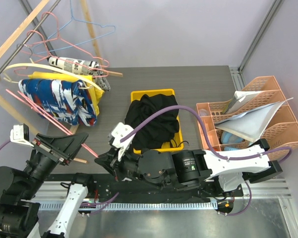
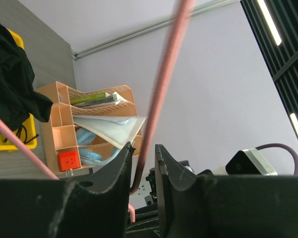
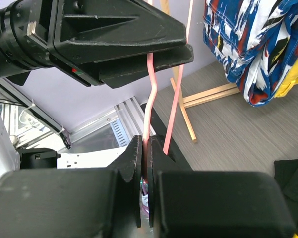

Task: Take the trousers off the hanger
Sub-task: Hang the hanger back to the clothesline with the left arm

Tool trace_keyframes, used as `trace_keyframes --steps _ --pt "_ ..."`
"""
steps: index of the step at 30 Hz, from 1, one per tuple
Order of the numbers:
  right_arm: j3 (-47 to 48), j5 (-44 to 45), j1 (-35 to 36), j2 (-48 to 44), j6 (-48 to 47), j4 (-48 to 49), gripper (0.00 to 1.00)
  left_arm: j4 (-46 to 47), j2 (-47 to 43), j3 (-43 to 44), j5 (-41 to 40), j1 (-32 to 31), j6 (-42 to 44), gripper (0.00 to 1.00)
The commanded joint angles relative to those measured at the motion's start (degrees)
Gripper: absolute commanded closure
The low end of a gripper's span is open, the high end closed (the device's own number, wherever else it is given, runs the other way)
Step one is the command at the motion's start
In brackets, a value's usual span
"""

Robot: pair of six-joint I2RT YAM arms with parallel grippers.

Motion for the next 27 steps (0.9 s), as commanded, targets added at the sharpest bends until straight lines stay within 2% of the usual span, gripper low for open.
trace_keyframes --steps 1,4,7,9,10,11,12,15,19,22,23,24,25,26,27 --pt "-1.20 -0.66 -0.08 -3.57 2.33 3.82 0.99 4.87 1.84 0.63 5.64 2.64 -0.68 0.78" --pt "-3.04 -1.89 -0.08 -4.97 3.38 3.65 0.99 5.57 2.63 1.68 7.04 4.05 -0.76 0.83" --pt "-4.89 -1.72 -0.08 -6.99 4.62 2.77 0.99 6.01 3.07 2.30 8.88 5.63 -1.37 0.99" --pt "-5.07 -2.25 -0.08 -7.61 5.23 1.54 0.98 6.01 3.59 3.26 9.85 6.68 -1.90 1.00" --pt "-4.64 -1.99 -0.08 -8.13 5.67 -0.73 0.91 6.19 3.86 3.70 11.34 8.00 -1.99 1.00" --pt "-4.46 -1.55 -0.08 -8.40 6.20 -1.88 0.79 6.19 4.55 5.71 12.83 10.10 -1.47 1.00" --pt "-4.46 -1.11 -0.08 -8.93 6.64 -2.94 0.55 6.19 6.21 7.03 14.33 11.51 -0.94 1.00" --pt "-5.86 2.92 0.01 -12.52 9.09 -6.28 0.41 6.19 9.82 12.39 21.18 20.89 0.55 1.00" --pt "-7.53 16.18 1.06 -18.67 18.82 -17.41 0.34 8.73 13.16 15.66 29.01 31.89 1.00 1.00" --pt "-9.89 22.53 1.42 -23.34 24.81 -27.07 0.33 18.55 14.05 13.29 34.63 41.82 -4.35 1.00" --pt "-10.43 23.41 1.42 -24.22 28.31 -29.03 0.33 27.63 14.14 11.55 36.65 44.20 -7.76 1.00" --pt "-11.13 23.94 1.42 -25.79 29.05 -30.36 0.33 32.68 14.23 9.79 38.23 48.14 -14.93 1.00" --pt "-12.09 24.03 1.42 -26.24 29.84 -32.46 0.33 37.86 14.49 7.16 38.51 49.65 -18.57 1.00" --pt "-12.45 24.29 1.42 -26.51 31.06 -33.35 0.33 48.18 16.23 6.35 39.12 51.15 -21.48 1.00" --pt "-12.63 24.12 1.42 -26.51 31.16 -33.97 0.33 51.94 17.56 6.08 40.95 52.73 -24.03 1.00"
